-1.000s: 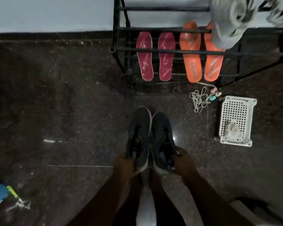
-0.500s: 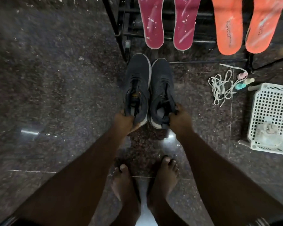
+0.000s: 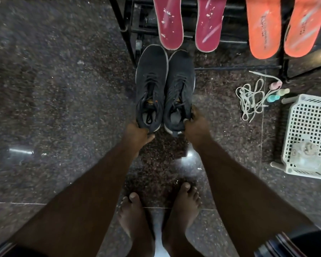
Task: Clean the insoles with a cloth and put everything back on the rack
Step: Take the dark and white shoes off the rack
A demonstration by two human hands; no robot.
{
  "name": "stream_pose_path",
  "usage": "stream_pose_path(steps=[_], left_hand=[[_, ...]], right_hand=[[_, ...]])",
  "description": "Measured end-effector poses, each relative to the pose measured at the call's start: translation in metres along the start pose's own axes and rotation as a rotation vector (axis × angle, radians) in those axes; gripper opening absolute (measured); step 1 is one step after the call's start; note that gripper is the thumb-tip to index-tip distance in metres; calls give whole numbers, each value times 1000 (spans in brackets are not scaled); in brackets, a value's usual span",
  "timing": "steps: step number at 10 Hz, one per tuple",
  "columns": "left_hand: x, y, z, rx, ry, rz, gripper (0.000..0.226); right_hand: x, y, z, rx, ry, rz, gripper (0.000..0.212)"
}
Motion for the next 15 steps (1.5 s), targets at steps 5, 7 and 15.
stream_pose_path(steps=[5,7,15], left_hand=[[36,-70,64,8,156,130,25],[27,-46,106,-114,171,33,29],[274,193,-1,-618,-102,-294,53]], right_hand=[[82,-23,-39,173,-106,63,57],[83,-48,-80,152,-188,59,62],[231,-300,128,487,-55,154,69]])
Point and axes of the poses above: each hand's wrist, its own x-axis away from the middle knuckle, its own z-axis out of the back of the hand, y = z × x, the point moved 7 cm from there along -x, towards the middle knuckle, and after that the axes turned 2 degrees about -y, right-handed, at the moved point
